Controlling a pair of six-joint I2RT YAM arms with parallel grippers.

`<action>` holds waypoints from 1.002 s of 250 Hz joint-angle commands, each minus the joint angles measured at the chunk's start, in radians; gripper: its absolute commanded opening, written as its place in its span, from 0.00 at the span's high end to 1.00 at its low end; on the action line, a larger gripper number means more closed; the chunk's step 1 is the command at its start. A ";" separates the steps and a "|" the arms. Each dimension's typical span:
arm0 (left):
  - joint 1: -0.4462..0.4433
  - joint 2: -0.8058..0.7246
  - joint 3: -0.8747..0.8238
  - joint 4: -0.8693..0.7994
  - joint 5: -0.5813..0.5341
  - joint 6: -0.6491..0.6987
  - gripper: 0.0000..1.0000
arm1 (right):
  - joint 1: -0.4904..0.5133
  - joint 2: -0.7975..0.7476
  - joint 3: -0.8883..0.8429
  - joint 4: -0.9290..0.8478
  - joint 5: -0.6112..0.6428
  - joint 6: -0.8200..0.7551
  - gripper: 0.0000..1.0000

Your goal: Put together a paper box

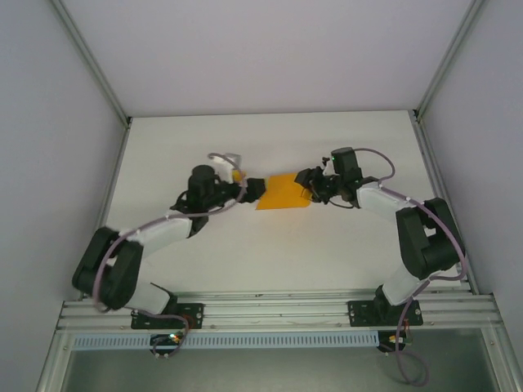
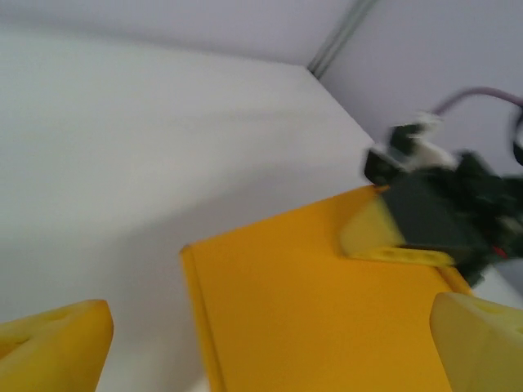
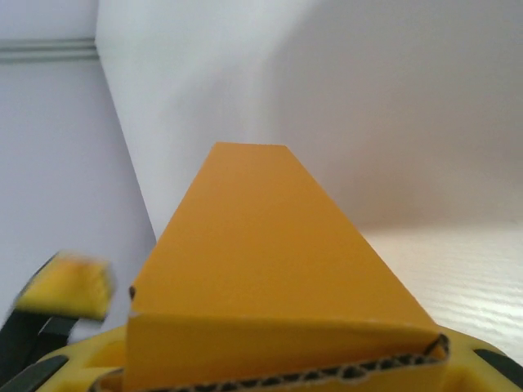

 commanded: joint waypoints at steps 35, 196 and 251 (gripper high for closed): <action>-0.176 -0.103 -0.028 -0.268 -0.257 0.765 0.00 | -0.053 0.018 0.137 -0.241 -0.215 0.077 0.59; -0.267 -0.006 0.109 -0.392 -0.365 1.001 0.10 | -0.043 0.095 0.228 -0.460 -0.458 0.074 0.59; -0.268 -0.003 0.115 -0.394 -0.353 0.996 0.35 | -0.023 0.122 0.233 -0.428 -0.497 0.083 0.58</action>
